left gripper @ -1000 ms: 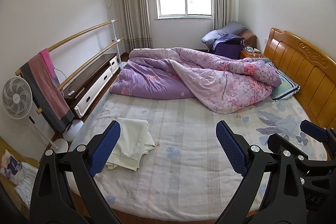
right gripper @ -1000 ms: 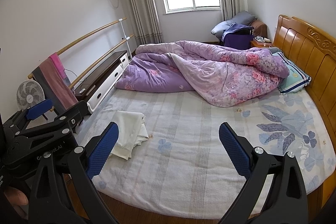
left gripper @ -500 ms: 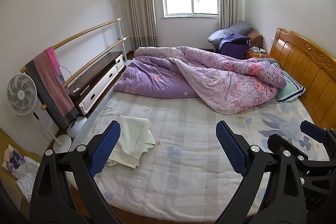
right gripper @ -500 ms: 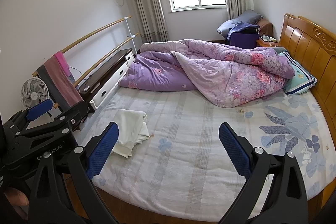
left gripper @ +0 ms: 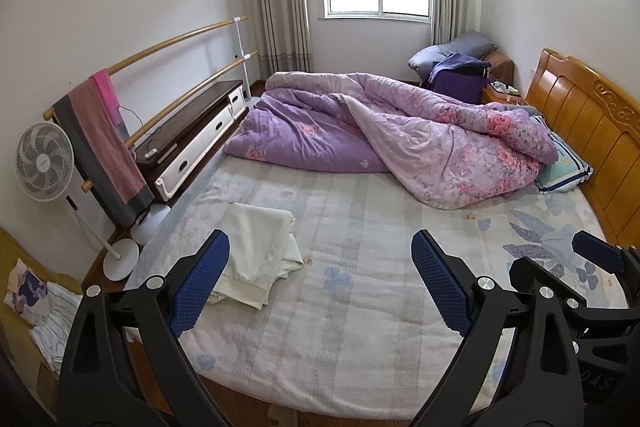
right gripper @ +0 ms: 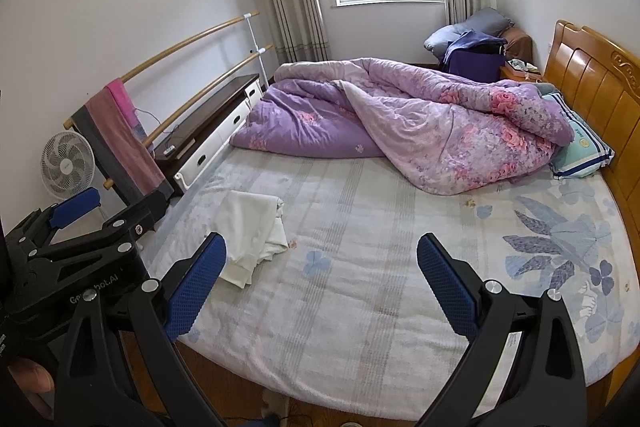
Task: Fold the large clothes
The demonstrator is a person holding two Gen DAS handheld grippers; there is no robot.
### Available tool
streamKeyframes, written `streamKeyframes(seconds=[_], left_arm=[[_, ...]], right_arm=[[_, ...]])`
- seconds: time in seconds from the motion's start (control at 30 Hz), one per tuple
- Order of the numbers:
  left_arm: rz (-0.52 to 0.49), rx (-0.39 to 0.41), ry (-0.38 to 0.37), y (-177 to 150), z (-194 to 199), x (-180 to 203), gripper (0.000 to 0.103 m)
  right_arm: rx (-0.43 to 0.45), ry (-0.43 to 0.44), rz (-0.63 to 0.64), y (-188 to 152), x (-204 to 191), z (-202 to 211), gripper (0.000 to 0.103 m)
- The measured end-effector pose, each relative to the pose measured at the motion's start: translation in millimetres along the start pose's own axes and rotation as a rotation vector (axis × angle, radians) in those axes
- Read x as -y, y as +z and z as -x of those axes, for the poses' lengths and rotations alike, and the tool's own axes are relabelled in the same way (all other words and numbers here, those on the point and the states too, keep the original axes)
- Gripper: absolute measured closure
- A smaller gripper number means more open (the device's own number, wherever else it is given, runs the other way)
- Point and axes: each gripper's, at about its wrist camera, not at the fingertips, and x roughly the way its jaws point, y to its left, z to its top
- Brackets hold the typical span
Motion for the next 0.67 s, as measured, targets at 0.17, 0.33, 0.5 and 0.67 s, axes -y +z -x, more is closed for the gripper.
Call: streamKeyframes(seconds=[0.17, 0.33, 0.5, 0.67], left_arm=[[-0.005, -0.019, -0.026, 5.7, -26.7, -19.4, 0.010], [-0.010, -0.032, -0.059, 12.0, -60.5, -52.9, 0.010], [0.014, -0.074, -0.095, 15.3, -109.8, -103.8, 0.010], [0.036, -0.149, -0.085, 2.0, -174.4, -161.9, 0.010]], right_arm=[[-0.022, -0.027, 0.001, 3.9, -16.6, -25.1, 0.010], [-0.044, -0.070, -0.010, 8.9, -44.8, -59.6, 0.010], [-0.052, -0.091, -0.021, 12.0, -80.6, -107.8, 0.010], [-0.111, -0.103, 0.014, 4.9, -125.0, -178.2, 0.010]])
